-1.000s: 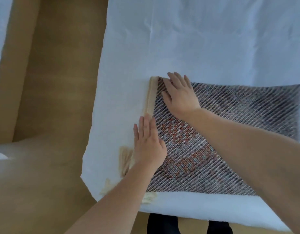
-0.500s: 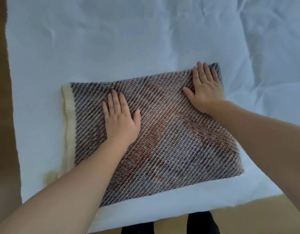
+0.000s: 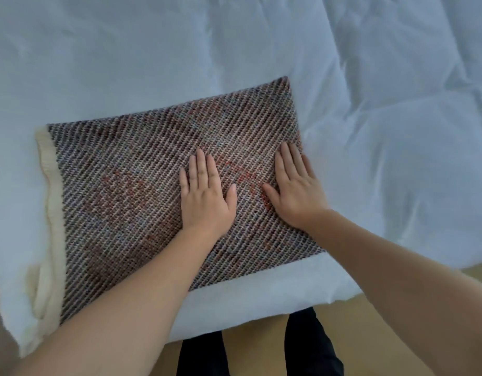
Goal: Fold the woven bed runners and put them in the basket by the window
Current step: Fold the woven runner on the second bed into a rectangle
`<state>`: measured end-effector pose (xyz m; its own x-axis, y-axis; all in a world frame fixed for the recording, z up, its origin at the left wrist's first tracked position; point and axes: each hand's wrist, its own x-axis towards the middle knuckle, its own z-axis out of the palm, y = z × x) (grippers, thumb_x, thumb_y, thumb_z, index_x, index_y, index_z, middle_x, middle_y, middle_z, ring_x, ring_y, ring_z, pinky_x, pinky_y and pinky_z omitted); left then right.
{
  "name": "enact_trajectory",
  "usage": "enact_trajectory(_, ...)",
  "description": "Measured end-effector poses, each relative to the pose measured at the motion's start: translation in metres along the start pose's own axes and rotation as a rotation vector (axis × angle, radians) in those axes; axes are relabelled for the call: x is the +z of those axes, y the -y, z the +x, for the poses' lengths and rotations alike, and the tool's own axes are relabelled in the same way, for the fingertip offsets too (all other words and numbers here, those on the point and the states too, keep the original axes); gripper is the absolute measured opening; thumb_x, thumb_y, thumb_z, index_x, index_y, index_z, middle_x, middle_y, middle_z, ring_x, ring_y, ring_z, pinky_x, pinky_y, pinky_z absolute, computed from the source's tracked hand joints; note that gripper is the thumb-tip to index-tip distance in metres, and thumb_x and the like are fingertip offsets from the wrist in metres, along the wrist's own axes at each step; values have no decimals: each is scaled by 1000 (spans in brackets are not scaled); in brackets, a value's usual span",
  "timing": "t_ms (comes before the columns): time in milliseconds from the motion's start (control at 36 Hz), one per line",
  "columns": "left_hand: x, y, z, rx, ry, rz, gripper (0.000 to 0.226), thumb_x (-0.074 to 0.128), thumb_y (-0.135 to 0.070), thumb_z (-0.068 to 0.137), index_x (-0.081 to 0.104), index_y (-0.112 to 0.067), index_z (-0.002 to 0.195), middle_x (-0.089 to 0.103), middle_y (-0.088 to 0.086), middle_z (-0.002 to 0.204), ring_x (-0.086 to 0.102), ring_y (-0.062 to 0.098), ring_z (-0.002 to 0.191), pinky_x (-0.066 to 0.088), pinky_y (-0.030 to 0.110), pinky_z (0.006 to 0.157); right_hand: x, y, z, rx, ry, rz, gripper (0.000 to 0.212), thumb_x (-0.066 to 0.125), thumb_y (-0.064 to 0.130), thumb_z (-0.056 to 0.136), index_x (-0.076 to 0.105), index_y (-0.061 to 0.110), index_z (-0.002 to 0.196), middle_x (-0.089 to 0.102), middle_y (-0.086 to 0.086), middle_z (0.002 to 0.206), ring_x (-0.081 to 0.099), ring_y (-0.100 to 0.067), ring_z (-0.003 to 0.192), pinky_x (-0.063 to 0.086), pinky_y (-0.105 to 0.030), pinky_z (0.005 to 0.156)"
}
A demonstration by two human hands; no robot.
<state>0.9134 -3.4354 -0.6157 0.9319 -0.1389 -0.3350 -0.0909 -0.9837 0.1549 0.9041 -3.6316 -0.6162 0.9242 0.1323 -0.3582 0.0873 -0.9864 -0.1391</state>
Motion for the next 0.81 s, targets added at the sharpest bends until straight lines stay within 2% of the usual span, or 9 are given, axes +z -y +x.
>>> enact_trajectory(139,17,-18,-33,17,15,-8,76,9,-53,93,-8,-4,149,-11,15,158,-14,26,146,-10,45,118,30,-7,-57,-23,8,31,76,19,54,98,19,-1,150,14,-17,159,7,-27,148,4,-42,119)
enact_trajectory(278,30,-34,-59,53,46,-19,73,8,-53,94,-11,-5,146,-14,14,156,-15,25,146,-7,47,118,41,-22,-83,-66,30,106,74,12,55,99,6,3,151,0,-11,159,-6,-19,148,0,-38,120)
enact_trajectory(361,33,-38,-66,64,68,-41,73,7,-53,94,-13,-6,146,-18,12,155,-18,24,145,-9,46,118,26,-26,-77,-24,-8,339,72,26,50,100,2,7,153,-6,-7,161,-6,-16,148,4,-32,120)
enact_trajectory(444,29,-39,-70,73,99,-105,73,3,-54,92,-17,-9,145,-22,9,155,-23,22,144,-11,42,118,-2,-27,-57,146,-62,650,71,43,41,99,8,13,154,10,-8,162,18,-22,146,22,-35,116)
enact_trajectory(528,20,-38,-73,92,115,-204,71,7,-52,95,-11,-10,149,-20,6,157,-23,16,143,-13,36,118,-36,-29,-21,304,-38,870,71,51,37,97,11,19,153,40,-3,146,48,-23,125,42,-43,103)
enact_trajectory(667,2,-34,-81,96,170,-393,63,24,-42,101,1,-14,153,-9,0,160,-14,9,145,-7,31,119,-78,-46,54,542,80,1085,74,64,40,89,30,10,148,60,-9,122,64,-23,97,53,-41,89)
enact_trajectory(722,-5,-34,-86,82,187,-463,61,27,-40,102,5,-14,153,-5,-1,161,-9,8,145,-4,29,119,-92,-46,68,526,145,1130,59,66,30,90,43,6,139,64,-8,105,65,-17,76,56,-35,71)
enact_trajectory(750,-7,-34,-89,72,188,-493,61,28,-40,102,8,-14,153,-2,-2,161,-6,8,145,-2,28,119,-99,-44,71,495,192,1111,47,66,25,90,51,5,130,66,-7,98,64,-16,70,55,-33,67)
enact_trajectory(806,-12,-34,-94,47,178,-556,60,30,-40,101,11,-14,153,3,-2,161,-2,8,146,2,27,118,-112,-36,76,439,251,1067,27,65,17,89,60,6,113,70,-11,100,67,-21,74,58,-37,74)
